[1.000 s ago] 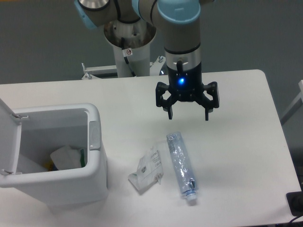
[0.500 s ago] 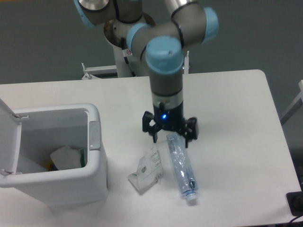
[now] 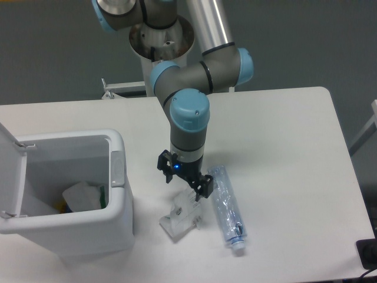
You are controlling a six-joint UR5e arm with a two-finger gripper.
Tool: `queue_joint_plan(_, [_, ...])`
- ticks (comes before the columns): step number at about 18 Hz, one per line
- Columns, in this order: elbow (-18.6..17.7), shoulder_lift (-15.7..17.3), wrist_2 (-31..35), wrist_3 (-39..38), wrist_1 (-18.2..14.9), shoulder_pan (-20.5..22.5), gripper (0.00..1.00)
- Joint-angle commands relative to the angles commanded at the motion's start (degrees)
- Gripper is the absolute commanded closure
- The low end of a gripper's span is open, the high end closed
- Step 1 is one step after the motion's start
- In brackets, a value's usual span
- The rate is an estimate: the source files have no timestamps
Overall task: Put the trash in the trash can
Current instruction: 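Lower the open gripper toward the clear plastic wrapper, then close the gripper on the clear plastic wrapper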
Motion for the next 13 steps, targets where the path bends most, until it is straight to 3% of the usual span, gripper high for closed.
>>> queue_joint_plan(2, [-0.1,-1.1,0.3,-0.2,2.5,-0.3,0.01])
queue_joint_plan(3, [0.0,-1.1,0.4,-0.4,2.6,-0.3,0.12])
queue_joint_plan(8, [0.9,-1.0,0.4,-4.9,2.6,-0.4,1.0])
queue_joint_plan(13, [2.6,-0.7,0.3,-5.5,2.7,-0.4,1.0])
